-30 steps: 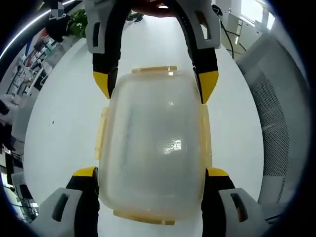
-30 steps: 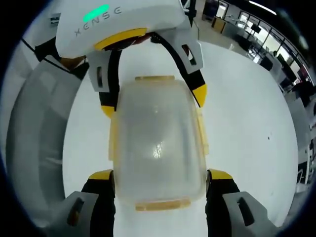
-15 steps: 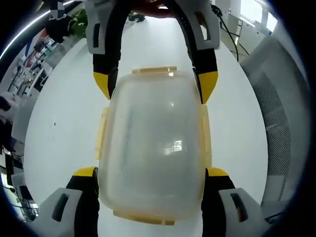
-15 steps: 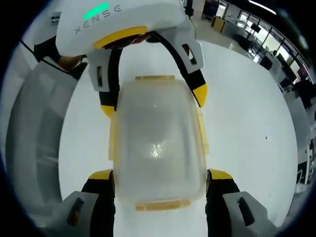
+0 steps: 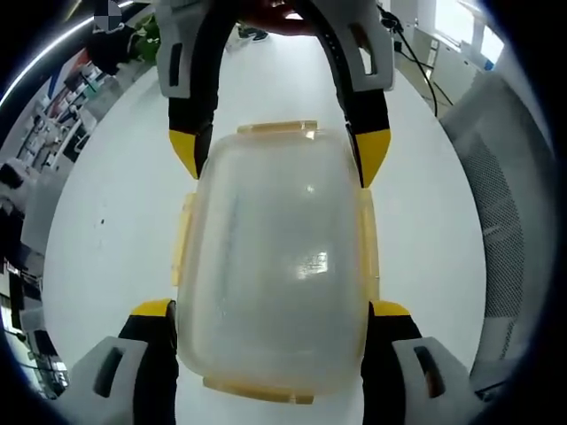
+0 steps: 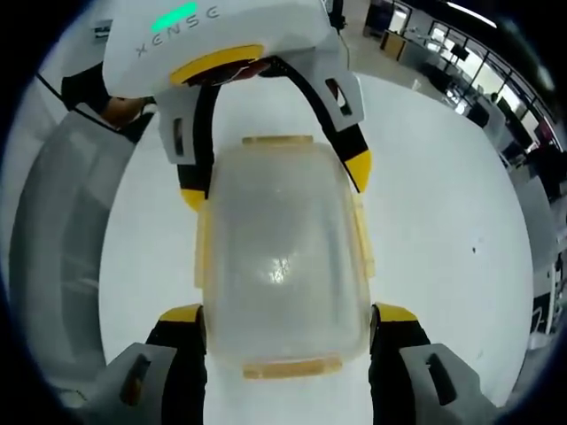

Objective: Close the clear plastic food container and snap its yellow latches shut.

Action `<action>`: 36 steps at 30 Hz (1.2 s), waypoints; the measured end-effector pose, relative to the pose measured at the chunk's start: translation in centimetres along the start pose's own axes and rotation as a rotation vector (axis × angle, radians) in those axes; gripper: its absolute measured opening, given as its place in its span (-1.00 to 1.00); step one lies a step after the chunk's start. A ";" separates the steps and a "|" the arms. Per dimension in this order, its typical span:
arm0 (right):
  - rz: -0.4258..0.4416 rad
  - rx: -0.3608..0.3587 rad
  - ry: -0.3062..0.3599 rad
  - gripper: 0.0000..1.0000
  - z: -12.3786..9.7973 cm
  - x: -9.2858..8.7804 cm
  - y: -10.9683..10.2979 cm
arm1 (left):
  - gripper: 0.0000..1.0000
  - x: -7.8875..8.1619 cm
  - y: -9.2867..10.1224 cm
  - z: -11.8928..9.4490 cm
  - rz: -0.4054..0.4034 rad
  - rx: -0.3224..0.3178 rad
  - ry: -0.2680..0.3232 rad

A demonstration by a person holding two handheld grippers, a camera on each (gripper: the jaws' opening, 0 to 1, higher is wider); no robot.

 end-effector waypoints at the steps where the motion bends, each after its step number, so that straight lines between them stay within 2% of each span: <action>1: -0.001 -0.001 -0.002 0.51 0.0 0.0 0.0 | 0.73 0.0 0.0 0.0 0.000 0.000 -0.001; 18: 0.018 -0.017 0.004 0.53 -0.2 0.0 0.0 | 0.73 0.0 -0.1 -0.1 0.016 0.008 0.010; 22: 0.032 -0.075 0.023 0.74 -0.5 -0.1 0.5 | 0.74 0.0 -0.2 -0.5 0.011 0.020 0.023; 27: 0.063 -0.110 0.040 0.78 -1.1 -0.5 0.2 | 0.83 0.1 -0.2 -0.8 -0.022 0.043 0.044; 36: 0.136 -0.176 0.094 0.80 -2.2 -0.7 -0.2 | 0.85 0.5 0.6 -1.6 -0.073 0.064 0.085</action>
Point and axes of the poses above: the point that each gripper's makers call its tool centre point, and the gripper's own axes: z roughly forward along the fingers, y roughly to its right, x roughly out of its top, the point moved 1 cm from there along -z, roughly backward along the fingers, and after that the axes turned 1 degree about -x, right-handed, at the moved point
